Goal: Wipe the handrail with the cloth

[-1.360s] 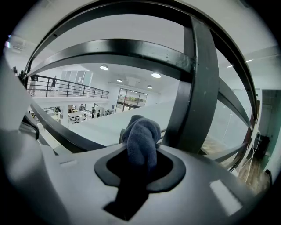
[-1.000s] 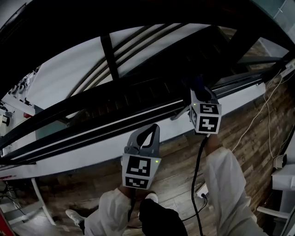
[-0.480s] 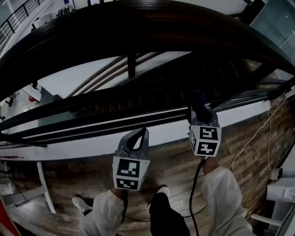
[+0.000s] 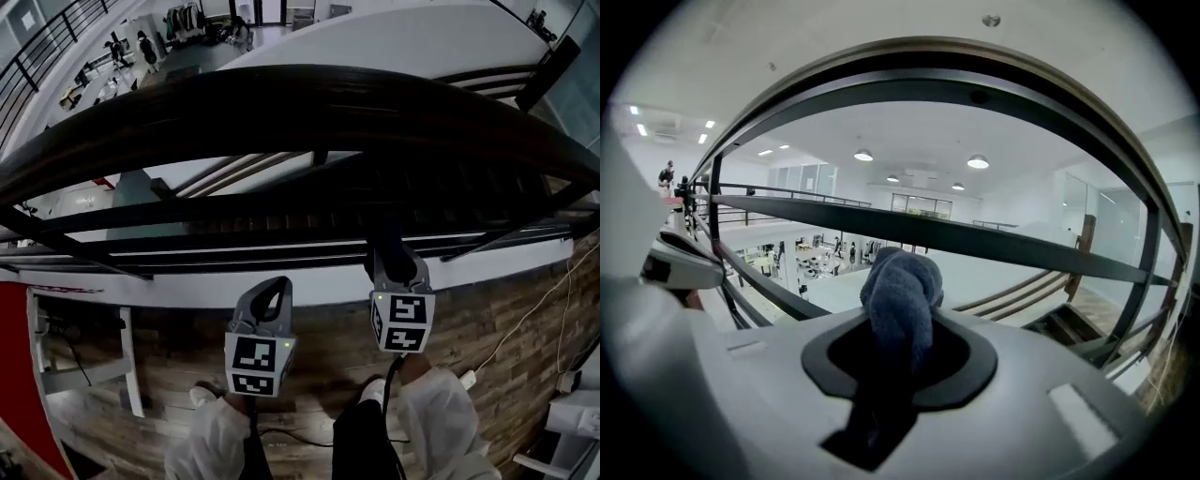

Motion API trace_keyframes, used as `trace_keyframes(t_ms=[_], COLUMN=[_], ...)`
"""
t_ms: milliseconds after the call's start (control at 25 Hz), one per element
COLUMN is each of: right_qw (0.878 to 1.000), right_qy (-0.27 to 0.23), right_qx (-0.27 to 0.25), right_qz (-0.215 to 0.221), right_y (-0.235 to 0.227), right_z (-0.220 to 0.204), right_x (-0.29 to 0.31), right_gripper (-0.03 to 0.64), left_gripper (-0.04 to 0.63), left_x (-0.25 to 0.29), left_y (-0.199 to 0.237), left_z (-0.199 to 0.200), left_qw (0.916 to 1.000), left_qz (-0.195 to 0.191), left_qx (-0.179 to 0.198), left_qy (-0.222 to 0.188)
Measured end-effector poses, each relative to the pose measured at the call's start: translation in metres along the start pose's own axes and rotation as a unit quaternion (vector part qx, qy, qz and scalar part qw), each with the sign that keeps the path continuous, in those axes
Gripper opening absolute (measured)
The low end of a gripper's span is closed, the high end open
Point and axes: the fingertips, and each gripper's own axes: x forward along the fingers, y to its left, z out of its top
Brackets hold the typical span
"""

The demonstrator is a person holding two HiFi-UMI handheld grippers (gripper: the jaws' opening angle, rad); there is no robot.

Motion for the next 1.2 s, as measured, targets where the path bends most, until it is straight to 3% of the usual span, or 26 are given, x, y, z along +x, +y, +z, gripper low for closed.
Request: trace_keyframes(t_ms=[280, 480, 640, 920, 1200], right_qw=[0.995, 0.981, 0.971, 0.957, 0.956], right_qy=[-0.019, -0.023, -0.021, -0.008, 0.012], right_qx=[-0.041, -0.077, -0.091, -0.109, -0.1], right_qz=[0.088, 0.174, 0.222, 0.267, 0.276], right_y=[0.18, 0.323, 0.412, 0.533, 0.612], right_z=[0.042, 0.05, 0.049, 0.037, 0.015], right_x=[0.006, 0.014, 0.021, 0.055, 0.099], right_gripper=[0.092, 0.092, 0.092, 0.092, 0.092], left_gripper=[0.003, 0.003, 0.003, 0.003, 0.003], left_x=[-0.086, -0.141, -0.178, -0.214, -0.222], left_y=[0.121, 0.205, 0.264, 0.36, 0.427], left_z=[-0.027, -0.059, -0.082, -0.126, -0.162], left_qw=[0.9973, 0.9918, 0.9863, 0.9774, 0.9741], left_qz=[0.068, 0.119, 0.151, 0.19, 0.199], left_qx=[-0.028, -0.045, -0.062, -0.091, -0.107], left_qy=[0.006, 0.017, 0.022, 0.017, 0.006])
